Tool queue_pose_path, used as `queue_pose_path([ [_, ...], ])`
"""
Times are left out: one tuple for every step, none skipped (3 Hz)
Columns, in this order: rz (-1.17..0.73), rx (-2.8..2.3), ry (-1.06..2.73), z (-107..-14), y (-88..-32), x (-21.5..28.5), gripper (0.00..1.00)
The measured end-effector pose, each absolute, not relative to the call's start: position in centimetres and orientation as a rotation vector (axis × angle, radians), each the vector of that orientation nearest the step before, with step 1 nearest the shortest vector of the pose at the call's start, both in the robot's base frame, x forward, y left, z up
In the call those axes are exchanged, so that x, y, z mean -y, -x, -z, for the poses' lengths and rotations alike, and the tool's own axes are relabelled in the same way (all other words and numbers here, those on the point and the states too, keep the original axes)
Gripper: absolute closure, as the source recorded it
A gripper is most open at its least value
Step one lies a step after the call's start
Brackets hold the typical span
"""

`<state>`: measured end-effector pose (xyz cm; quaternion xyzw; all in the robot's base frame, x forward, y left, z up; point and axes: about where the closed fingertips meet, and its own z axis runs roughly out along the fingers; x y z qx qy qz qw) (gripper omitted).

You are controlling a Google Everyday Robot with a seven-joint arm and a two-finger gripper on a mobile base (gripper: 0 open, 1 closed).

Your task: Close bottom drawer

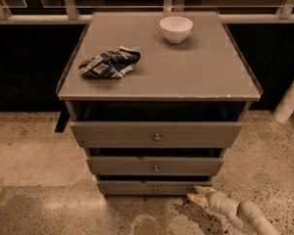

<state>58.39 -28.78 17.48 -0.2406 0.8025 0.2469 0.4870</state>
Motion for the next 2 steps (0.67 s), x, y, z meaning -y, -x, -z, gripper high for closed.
queue_pose_path([
  [-0.600,-1.952,0.585,-17.48,-58.38,28.77,0.00],
  [-0.600,-1.952,0.585,-17.48,-57.56,28.41,0.00],
])
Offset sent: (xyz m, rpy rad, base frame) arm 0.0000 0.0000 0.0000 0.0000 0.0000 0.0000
